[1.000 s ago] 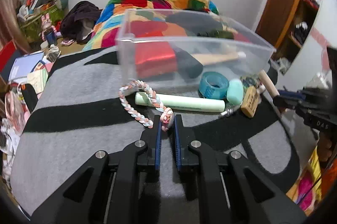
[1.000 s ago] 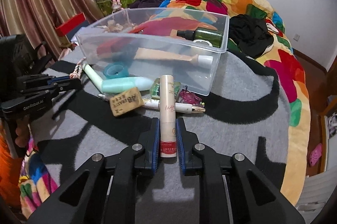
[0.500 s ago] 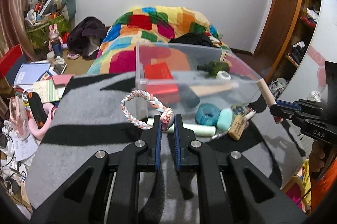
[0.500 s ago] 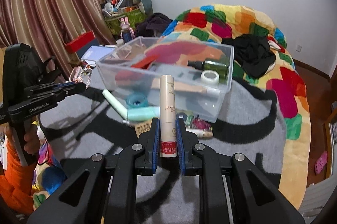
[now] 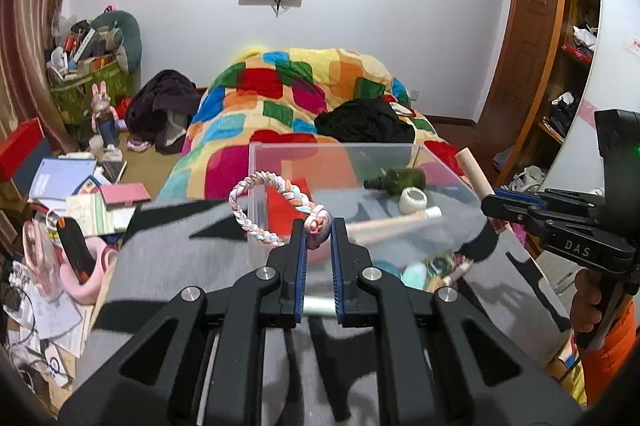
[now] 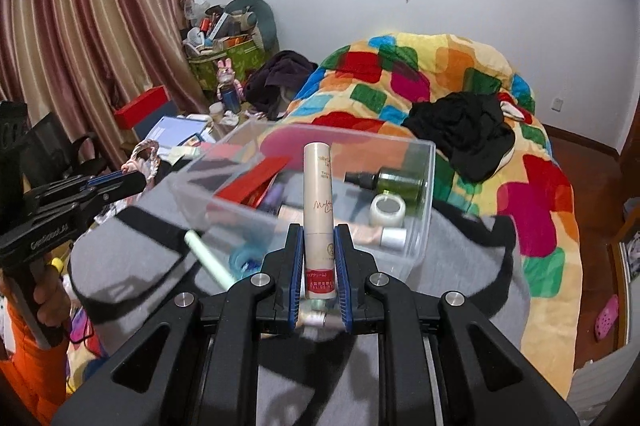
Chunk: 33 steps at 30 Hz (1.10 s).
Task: Organize objects
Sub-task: 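Drop the rope toy and cream tube into the clear box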
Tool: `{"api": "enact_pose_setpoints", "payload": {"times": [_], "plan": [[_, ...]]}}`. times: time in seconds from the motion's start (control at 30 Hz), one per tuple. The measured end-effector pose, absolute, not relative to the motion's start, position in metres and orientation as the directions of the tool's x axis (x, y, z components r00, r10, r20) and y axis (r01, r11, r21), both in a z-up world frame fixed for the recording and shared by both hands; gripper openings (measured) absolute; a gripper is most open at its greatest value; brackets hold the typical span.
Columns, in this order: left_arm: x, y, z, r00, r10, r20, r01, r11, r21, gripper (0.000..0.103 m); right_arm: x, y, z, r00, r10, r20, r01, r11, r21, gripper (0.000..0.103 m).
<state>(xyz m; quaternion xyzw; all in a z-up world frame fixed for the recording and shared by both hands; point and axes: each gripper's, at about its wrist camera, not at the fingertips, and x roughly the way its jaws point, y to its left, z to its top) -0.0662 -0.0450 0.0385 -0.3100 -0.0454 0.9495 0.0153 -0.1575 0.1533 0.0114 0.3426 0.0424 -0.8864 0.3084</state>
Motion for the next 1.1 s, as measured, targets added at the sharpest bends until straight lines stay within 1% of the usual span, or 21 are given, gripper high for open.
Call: {"api": "enact_pose_setpoints", "payload": {"times": [0.23, 0.5, 0.8, 0.9, 1.1], "plan": [[-0.095, -0.042, 0.04, -0.804, 0.037, -0.594, 0.005, -0.998, -0.069, 0.01, -0.184, 0.142, 0.012, -0.59, -0.491, -0.641, 0.543, -0.829, 0.135, 0.014], [-0.133, -0.04, 0.015, -0.748, 0.035, -0.663, 0.004, -0.998, -0.058, 0.01, -0.214, 0.123, -0.007, -0.549, -0.456, -0.701, 0.533, -0.837, 0.127, 0.014], [-0.16, -0.042, -0.009, -0.682, 0.104, -0.724, -0.022, -0.992, -0.122, 0.01, -0.236, 0.111, -0.033, -0.5, -0.411, -0.762, 0.523, -0.845, 0.112, 0.014], [-0.16, -0.04, -0.011, -0.668, 0.145, -0.729, -0.052, -0.987, -0.149, 0.011, -0.237, 0.108, -0.037, -0.482, -0.409, -0.775, 0.532, -0.839, 0.112, 0.014], [-0.151, -0.034, -0.006, -0.672, 0.163, -0.722, -0.084, -0.986, -0.144, 0.012, -0.233, 0.111, -0.032, -0.466, -0.423, -0.777, 0.542, -0.83, 0.127, 0.014]]}}
